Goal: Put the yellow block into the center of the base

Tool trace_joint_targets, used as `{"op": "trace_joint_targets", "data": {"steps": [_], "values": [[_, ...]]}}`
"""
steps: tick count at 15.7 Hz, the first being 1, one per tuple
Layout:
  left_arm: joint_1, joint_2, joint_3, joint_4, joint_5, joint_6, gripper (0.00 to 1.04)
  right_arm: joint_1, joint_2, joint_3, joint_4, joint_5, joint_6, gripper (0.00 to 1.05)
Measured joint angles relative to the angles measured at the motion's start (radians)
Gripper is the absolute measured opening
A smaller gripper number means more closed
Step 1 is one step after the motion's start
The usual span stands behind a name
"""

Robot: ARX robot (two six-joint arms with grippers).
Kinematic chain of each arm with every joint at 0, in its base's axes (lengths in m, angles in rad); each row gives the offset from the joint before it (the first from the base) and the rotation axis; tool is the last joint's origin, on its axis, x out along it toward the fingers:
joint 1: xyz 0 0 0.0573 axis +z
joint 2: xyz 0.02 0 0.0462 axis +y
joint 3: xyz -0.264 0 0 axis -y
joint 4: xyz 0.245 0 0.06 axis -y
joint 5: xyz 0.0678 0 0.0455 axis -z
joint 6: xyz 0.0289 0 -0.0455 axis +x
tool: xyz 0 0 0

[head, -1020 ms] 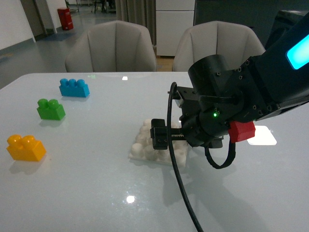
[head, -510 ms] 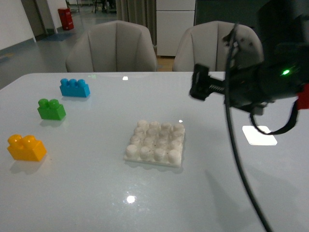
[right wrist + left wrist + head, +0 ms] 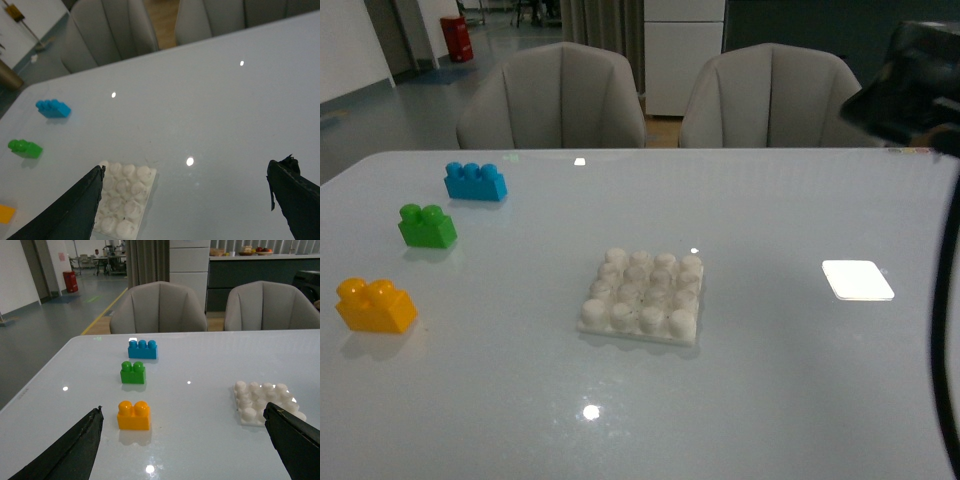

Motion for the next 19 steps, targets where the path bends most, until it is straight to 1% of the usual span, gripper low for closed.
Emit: {"op": "trace_joint_targets", "data": {"steps": [1,2,3,4,5,6,7,9,10,11,13,19], "values": [[0.000,0.000,0.000,0.000,0.000,0.000,0.98,-0.013,-0.085,-0.063,0.023,0.003,-0.015,0.98],[0.000,0.000,0.000,0.000,0.000,0.000,0.98,-0.037,-0.218,-0.154,0.026,0.002,-0.039,0.98],[0.000,0.000,0.000,0.000,0.000,0.000,0.98,-0.063,-0.370,-0.260,0.034,0.023,-0.069,0.97],[0.000,0.000,0.000,0.000,0.000,0.000,0.98,-0.092,-0.498,-0.368,0.107,0.103,-0.149,0.87],[0.000,0.000,0.000,0.000,-0.001,0.000,0.98,-0.114,-0.682,-0.470,0.024,0.140,-0.222,0.74],[0.000,0.000,0.000,0.000,0.000,0.000,0.98,-0.123,-0.875,-0.565,-0.103,0.148,-0.258,0.61],[0.000,0.000,0.000,0.000,0.000,0.000,0.98,-0.122,-1.035,-0.620,-0.213,0.145,-0.277,0.50],[0.000,0.000,0.000,0.000,0.000,0.000,0.98,-0.121,-1.395,-0.704,-0.447,0.146,-0.292,0.24],[0.000,0.000,0.000,0.000,0.000,0.000,0.98,-0.121,-1.516,-0.747,-0.488,0.145,-0.296,0.13],[0.000,0.000,0.000,0.000,0.000,0.000,0.98,-0.121,-1.558,-0.759,-0.486,0.146,-0.303,0.01],[0.000,0.000,0.000,0.000,0.000,0.000,0.98,-0.121,-1.598,-0.789,-0.486,0.145,-0.303,0.02],[0.000,0.000,0.000,0.000,0.000,0.000,0.98,-0.121,-1.595,-0.788,-0.481,0.145,-0.304,0.02]]}}
